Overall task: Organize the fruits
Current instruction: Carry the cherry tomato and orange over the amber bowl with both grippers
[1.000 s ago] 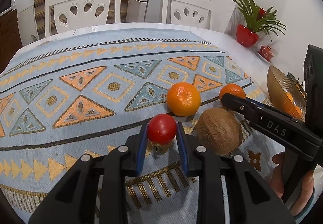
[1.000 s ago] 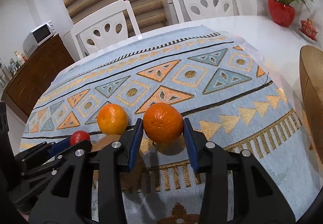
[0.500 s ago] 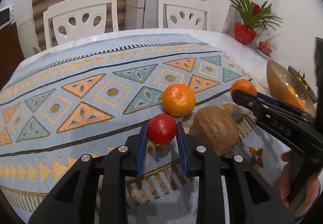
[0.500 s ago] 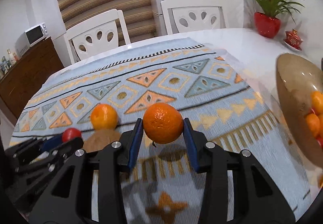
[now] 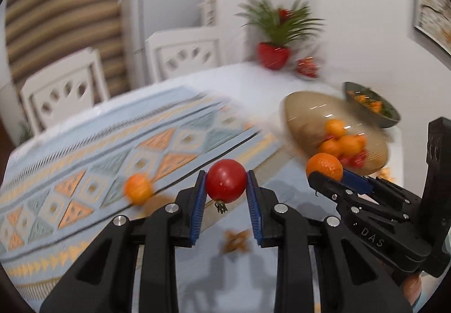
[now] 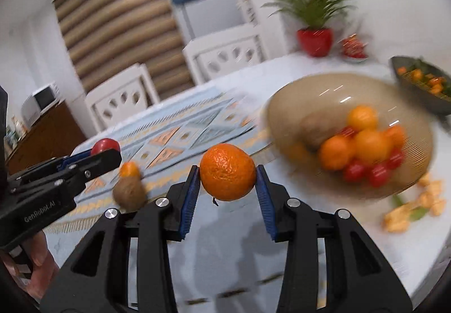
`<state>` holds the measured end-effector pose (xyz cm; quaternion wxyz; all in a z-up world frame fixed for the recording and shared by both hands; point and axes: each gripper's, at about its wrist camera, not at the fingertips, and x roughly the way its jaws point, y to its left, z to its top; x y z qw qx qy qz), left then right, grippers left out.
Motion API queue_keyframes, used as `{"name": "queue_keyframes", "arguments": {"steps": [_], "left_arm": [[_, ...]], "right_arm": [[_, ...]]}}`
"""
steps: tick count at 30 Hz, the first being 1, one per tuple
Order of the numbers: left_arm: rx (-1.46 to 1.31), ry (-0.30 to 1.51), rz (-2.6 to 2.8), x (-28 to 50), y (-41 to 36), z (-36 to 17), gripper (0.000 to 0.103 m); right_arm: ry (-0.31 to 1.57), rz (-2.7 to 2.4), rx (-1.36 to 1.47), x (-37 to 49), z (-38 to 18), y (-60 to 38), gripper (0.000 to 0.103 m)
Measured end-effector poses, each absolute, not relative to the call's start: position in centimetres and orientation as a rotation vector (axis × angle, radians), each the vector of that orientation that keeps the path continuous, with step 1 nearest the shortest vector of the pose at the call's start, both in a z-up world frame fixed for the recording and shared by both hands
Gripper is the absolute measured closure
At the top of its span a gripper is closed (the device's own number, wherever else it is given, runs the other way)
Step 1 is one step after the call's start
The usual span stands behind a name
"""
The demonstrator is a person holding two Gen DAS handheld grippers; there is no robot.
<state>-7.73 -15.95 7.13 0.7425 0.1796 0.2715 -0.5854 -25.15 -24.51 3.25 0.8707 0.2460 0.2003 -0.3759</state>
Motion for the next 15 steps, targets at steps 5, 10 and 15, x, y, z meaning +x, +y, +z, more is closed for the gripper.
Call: {"name": "queue_keyframes", "arguments": {"steps": [5, 10, 15], "left_arm": [[0.401, 0.568, -1.379, -12.7, -19.9, 8.9, 0.076], [0.421, 0.576, -1.437, -16.2, -24.2, 9.3, 0.076], [0.441, 0.613, -1.465, -17.9, -28.2, 8.3, 0.076]], "right_arm": [[0.364, -0.875, 0.529, -30.4, 5.0, -27.8, 0.062], [0.307, -0.945, 0.592, -35.1, 5.5, -31.5, 0.062], [0.29, -1.003, 0.645, -38.4, 5.3, -34.7, 0.062]]}}
